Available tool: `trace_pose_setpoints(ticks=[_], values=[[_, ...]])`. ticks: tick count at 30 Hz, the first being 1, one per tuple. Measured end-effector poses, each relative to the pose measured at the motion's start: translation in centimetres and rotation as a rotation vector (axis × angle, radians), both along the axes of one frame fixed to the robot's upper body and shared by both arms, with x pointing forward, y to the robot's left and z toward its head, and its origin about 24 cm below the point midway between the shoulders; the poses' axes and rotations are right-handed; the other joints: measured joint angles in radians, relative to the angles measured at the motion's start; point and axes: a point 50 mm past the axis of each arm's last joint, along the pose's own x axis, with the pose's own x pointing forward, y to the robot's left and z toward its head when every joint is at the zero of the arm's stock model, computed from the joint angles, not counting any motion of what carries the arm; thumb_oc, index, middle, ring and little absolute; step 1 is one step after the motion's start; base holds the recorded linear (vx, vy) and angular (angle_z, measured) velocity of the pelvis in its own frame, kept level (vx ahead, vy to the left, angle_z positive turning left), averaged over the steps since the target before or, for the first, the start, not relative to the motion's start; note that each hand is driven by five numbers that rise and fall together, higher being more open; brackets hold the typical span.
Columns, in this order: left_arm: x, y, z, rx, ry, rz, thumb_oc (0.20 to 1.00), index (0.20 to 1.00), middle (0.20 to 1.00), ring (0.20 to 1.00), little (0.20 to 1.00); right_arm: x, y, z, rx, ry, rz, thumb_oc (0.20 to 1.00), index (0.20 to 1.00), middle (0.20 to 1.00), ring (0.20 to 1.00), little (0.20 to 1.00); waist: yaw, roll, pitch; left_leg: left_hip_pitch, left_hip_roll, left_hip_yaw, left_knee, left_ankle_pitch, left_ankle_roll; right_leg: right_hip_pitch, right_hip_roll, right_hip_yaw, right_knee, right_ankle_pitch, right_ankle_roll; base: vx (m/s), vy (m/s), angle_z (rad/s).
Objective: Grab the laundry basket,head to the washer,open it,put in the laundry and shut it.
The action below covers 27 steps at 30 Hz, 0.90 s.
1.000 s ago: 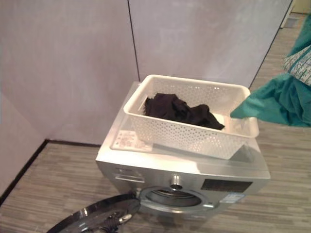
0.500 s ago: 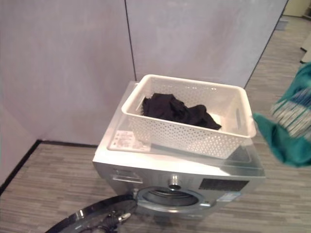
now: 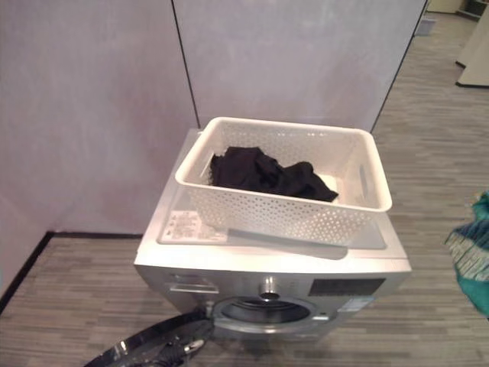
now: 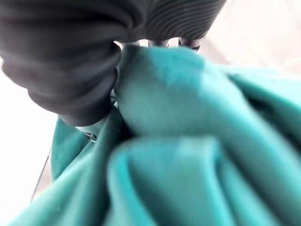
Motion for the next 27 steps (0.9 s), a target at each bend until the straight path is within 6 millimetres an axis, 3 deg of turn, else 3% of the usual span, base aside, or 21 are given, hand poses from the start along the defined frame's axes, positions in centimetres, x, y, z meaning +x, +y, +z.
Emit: trace_pose_setpoints(ticks=[1,3,4,8,19,22,25,27], values=[[0.0,-0.6,0.0,-0.008,-0.001,-0.007,1.0,1.0,1.0,1.0,1.0,0.2,0.8,-2.3,0.069,0.075,0.032,0.2,0.2,0.2,0.2,0.2,0.001,0.0,0.0,-0.001,0.0,0.003,0.0,0.0,0.0,-0.003,-0.001,0.002,0.0,0.001,-0.001,-0.03,0.018,-0.07],[0.0,-0.2,0.0,0.006,-0.001,-0.001,1.0,1.0,1.0,1.0,1.0,0.6,1.7,-4.5,0.142,0.135,0.062,0.2,0.2,0.2,0.2,0.2,0.001,0.0,0.001,-0.001,0.0,0.008,0.0,0.0,0.0,-0.007,0.001,0.009,-0.001,0.002,0.0,-0.03,0.014,-0.1],[0.0,-0.5,0.0,0.001,-0.001,0.008,1.0,1.0,1.0,1.0,1.0,0.9,3.2,-7.0,0.237,0.201,0.107,0.2,0.2,0.2,0.2,0.2,0.0,0.003,0.002,-0.001,-0.001,0.01,0.0,-0.001,0.001,-0.01,0.0,0.016,-0.001,0.004,0.001,-0.04,0.02,-0.11],[0.0,-0.8,0.0,0.006,-0.002,-0.011,1.0,1.0,1.0,1.0,1.0,1.0,5.9,-10.7,0.365,0.33,0.197,0.2,0.2,0.2,0.2,0.2,0.0,0.005,0.005,-0.001,-0.002,0.016,0.0,-0.001,0.001,-0.015,-0.002,0.022,0.001,0.007,0.001,-0.04,0.014,-0.05],[1.4,0.0,0.7,0.031,-0.043,-0.04,1.0,1.0,1.0,1.0,1.0,1.3,7.2,-15.4,0.572,0.519,0.235,0.2,0.2,0.2,0.2,0.2,-0.008,0.0,0.068,0.021,-0.024,0.044,0.006,-0.006,0.012,-0.026,-0.011,0.062,0.022,0.021,0.003,-0.07,0.03,-0.1],[1.7,-0.1,0.8,0.006,-0.04,0.014,1.0,1.0,1.0,1.0,1.0,4.7,8.7,-14.7,0.583,0.491,0.315,0.2,0.2,0.2,0.2,0.2,-0.026,0.02,0.121,0.054,-0.019,0.098,0.005,-0.013,0.027,-0.095,-0.005,0.086,0.146,0.022,0.001,-0.18,0.031,-0.64],[2.8,-0.1,1.3,-0.004,-0.086,0.036,1.0,1.0,1.0,1.0,1.0,7.4,11.3,-13.9,0.617,0.479,0.431,0.2,0.2,0.2,0.2,0.2,-0.007,0.026,0.171,0.056,-0.02,0.155,0.004,-0.01,0.059,-0.167,-0.018,0.006,0.218,0.05,-0.021,-0.23,-0.037,-0.72],[3.5,-0.3,1.8,-0.014,-0.124,0.029,1.0,1.0,1.0,1.0,1.0,7.4,12.4,-15.0,0.644,0.542,0.47,0.2,0.2,0.2,0.2,0.2,-0.001,0.042,0.178,0.031,-0.001,0.149,0.015,0.001,0.073,-0.196,-0.002,-0.014,0.39,-0.061,-0.041,-0.13,-0.071,0.1]])
